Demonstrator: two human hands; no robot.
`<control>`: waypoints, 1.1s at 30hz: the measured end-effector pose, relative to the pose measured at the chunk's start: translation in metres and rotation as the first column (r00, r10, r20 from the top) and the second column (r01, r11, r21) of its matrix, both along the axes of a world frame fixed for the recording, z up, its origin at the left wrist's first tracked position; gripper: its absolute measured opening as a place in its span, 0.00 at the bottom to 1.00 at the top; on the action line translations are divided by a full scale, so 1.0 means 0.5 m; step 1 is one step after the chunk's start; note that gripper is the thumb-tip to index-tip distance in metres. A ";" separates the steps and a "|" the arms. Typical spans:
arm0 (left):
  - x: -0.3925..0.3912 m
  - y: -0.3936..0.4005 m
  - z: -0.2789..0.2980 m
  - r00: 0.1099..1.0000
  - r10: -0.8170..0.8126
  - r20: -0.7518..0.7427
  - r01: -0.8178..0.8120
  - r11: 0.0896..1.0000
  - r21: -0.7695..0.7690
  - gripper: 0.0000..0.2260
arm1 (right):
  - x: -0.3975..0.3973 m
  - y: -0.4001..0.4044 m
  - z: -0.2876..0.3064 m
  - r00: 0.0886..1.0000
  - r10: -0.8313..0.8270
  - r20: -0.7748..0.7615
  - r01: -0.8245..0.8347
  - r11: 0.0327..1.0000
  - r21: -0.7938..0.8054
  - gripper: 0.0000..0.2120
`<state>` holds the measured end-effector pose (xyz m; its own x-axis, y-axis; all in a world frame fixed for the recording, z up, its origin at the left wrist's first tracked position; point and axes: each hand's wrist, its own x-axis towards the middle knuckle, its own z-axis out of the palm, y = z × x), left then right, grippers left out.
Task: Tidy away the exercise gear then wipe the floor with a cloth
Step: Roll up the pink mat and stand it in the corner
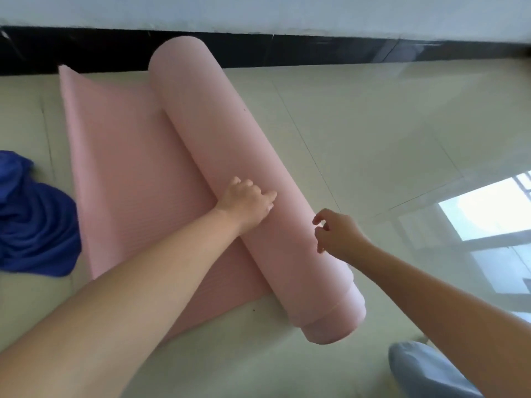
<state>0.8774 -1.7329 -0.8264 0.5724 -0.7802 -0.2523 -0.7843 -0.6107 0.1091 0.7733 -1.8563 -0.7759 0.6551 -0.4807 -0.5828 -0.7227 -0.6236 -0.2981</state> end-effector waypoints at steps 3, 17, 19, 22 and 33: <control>-0.003 0.049 0.007 0.997 -0.042 0.067 0.041 0.999 0.004 0.16 | 0.072 0.028 -0.003 0.995 0.093 -0.019 -0.095 0.975 -0.200 0.16; 0.030 0.307 -0.054 0.767 0.642 0.019 -0.610 0.738 -0.290 0.15 | 0.203 0.134 -0.087 0.973 0.163 0.163 -0.179 0.980 0.091 0.20; 0.052 0.347 -0.066 0.457 0.878 -0.141 -0.886 0.437 -0.153 0.26 | 0.213 0.153 -0.085 0.957 0.156 0.245 -0.185 0.978 0.100 0.20; 0.078 0.383 -0.073 0.114 0.891 -0.439 -0.993 0.094 -0.068 0.33 | 0.245 0.187 -0.084 0.937 0.098 0.334 -0.156 0.976 0.152 0.16; 0.132 0.419 -0.092 -0.230 0.370 -0.900 -0.969 -0.170 0.178 0.39 | 0.374 0.321 -0.105 0.964 0.209 0.165 -0.244 0.942 0.229 0.29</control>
